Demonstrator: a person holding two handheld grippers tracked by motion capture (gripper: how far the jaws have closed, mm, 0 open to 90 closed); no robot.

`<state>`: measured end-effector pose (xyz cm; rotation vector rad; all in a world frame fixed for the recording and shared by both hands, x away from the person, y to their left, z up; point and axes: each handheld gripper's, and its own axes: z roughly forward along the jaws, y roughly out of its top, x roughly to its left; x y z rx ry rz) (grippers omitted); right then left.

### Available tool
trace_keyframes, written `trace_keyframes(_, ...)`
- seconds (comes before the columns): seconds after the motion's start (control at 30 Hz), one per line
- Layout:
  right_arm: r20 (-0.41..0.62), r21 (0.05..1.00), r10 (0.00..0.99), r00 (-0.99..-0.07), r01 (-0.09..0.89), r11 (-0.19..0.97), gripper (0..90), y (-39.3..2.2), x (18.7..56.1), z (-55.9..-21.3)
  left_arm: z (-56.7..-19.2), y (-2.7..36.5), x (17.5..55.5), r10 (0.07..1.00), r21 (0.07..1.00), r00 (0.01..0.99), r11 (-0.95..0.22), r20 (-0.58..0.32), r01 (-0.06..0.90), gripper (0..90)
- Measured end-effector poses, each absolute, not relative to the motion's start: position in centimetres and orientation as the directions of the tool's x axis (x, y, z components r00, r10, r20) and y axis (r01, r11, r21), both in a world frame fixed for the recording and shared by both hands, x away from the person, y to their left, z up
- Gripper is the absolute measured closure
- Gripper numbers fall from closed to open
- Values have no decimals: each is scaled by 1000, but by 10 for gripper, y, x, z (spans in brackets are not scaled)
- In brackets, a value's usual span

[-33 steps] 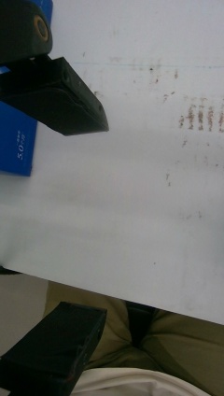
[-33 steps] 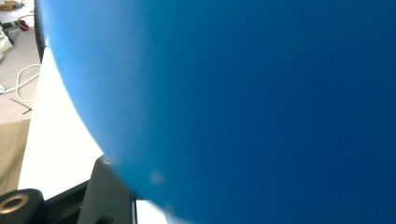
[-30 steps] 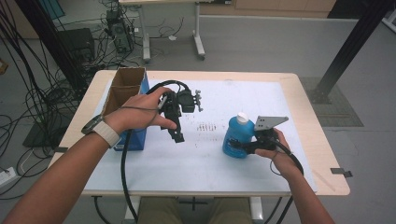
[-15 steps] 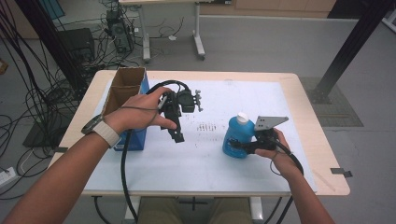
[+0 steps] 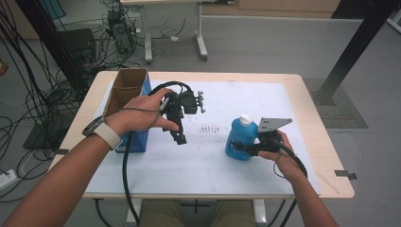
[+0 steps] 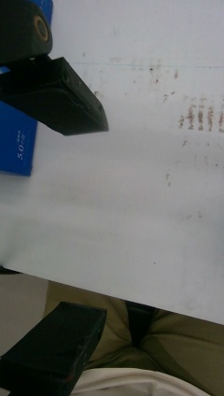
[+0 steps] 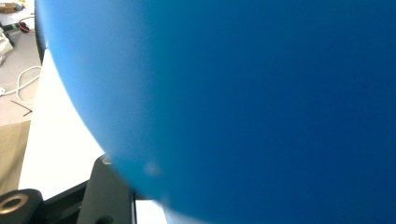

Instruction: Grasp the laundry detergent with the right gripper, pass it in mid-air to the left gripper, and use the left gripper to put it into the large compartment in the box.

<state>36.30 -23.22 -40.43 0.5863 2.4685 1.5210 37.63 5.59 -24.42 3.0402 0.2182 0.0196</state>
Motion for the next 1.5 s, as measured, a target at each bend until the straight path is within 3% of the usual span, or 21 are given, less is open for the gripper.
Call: trace_keyframes(1.5, 63, 892, 428, -902, 243, 381, 430, -233, 363, -406, -244, 55, 376, 143, 92, 990, -986, 7, 142, 101)
